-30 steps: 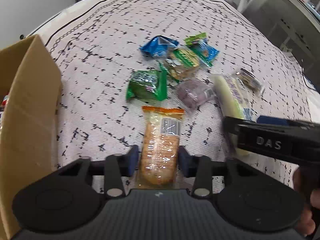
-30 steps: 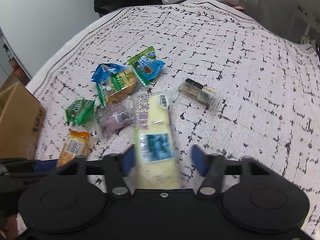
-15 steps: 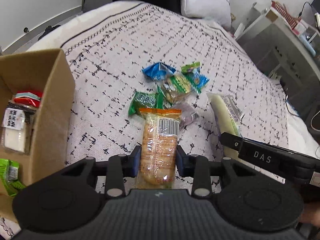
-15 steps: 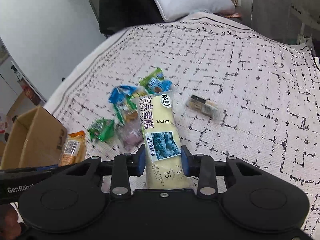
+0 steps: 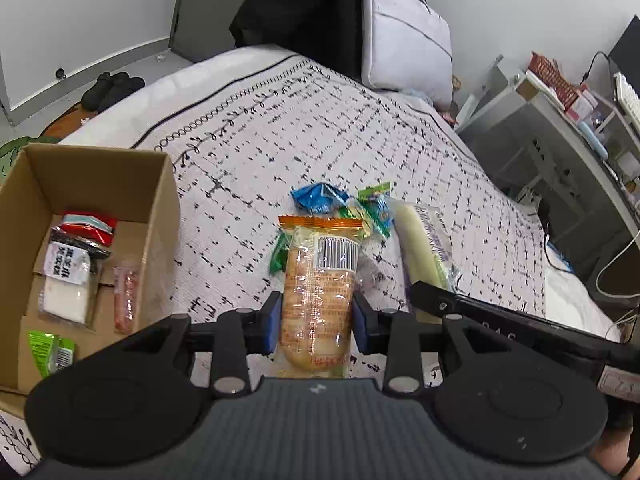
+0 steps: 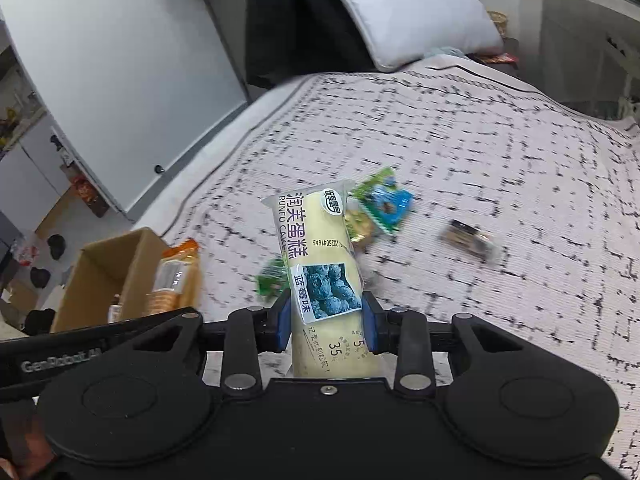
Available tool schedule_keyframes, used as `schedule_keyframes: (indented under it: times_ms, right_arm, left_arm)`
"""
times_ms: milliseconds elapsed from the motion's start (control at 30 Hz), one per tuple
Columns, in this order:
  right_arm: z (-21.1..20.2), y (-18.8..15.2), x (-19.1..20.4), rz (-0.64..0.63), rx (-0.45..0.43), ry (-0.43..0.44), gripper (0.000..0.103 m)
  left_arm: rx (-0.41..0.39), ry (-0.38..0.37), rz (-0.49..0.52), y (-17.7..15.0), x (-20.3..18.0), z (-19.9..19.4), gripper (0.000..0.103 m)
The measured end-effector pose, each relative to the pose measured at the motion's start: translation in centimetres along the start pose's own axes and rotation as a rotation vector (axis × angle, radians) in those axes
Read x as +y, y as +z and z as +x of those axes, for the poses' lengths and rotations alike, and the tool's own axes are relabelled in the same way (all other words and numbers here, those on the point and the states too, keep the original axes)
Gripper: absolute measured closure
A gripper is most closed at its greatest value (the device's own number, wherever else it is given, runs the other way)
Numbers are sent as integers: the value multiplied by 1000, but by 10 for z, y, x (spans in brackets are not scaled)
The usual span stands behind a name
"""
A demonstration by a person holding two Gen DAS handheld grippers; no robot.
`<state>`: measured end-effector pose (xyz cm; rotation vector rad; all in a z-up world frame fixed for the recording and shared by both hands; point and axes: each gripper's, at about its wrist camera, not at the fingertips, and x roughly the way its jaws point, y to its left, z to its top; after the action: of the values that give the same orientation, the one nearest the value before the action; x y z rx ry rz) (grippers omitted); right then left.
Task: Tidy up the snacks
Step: 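Carry the bread and yellow cake bar over the cardboard box with both tools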
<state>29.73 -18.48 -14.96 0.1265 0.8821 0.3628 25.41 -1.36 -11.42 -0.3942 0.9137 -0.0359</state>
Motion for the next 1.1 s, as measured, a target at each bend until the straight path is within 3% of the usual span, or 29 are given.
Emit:
schedule_keyframes:
  times_ms: [667, 1100]
  right_arm:
    - [-15, 14, 81, -60, -50, 48, 70]
    - [-2, 12, 115, -43, -44, 63, 70]
  left_arm:
    - [-89, -17, -115, 24, 53, -44, 68]
    - [-104, 28, -251, 37, 109, -57, 68]
